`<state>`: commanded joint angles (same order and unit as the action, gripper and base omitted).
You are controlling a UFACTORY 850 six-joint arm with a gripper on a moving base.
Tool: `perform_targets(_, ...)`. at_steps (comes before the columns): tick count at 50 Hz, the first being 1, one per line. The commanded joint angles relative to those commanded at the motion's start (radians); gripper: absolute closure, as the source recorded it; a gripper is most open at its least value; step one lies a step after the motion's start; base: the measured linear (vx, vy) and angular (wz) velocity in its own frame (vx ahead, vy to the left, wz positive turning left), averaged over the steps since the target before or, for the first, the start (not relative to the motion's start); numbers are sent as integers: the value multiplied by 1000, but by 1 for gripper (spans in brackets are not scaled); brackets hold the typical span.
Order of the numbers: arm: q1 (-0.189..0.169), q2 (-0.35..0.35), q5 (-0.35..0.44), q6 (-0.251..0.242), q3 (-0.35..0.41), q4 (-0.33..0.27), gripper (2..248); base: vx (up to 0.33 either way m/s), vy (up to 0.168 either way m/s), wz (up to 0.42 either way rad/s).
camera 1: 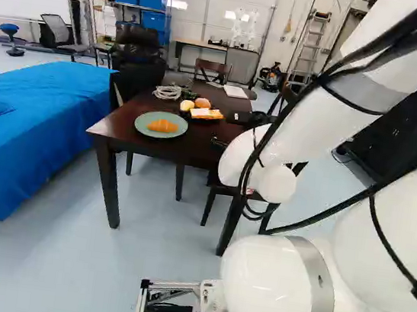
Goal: Move the croissant to the empty plate
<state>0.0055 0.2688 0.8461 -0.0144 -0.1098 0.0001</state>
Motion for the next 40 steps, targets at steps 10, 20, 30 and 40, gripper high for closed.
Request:
perform_targets(10,-4,7,19,10,16,0,3,0,0,0)
perform_targets(20,-5,10,26,14,22,0,3,0,0,0)
perform_targets(30,-6,10,27,14,23,0,3,0,0,0)
perform_targets(40,-6,10,27,14,23,0,3,0,0,0)
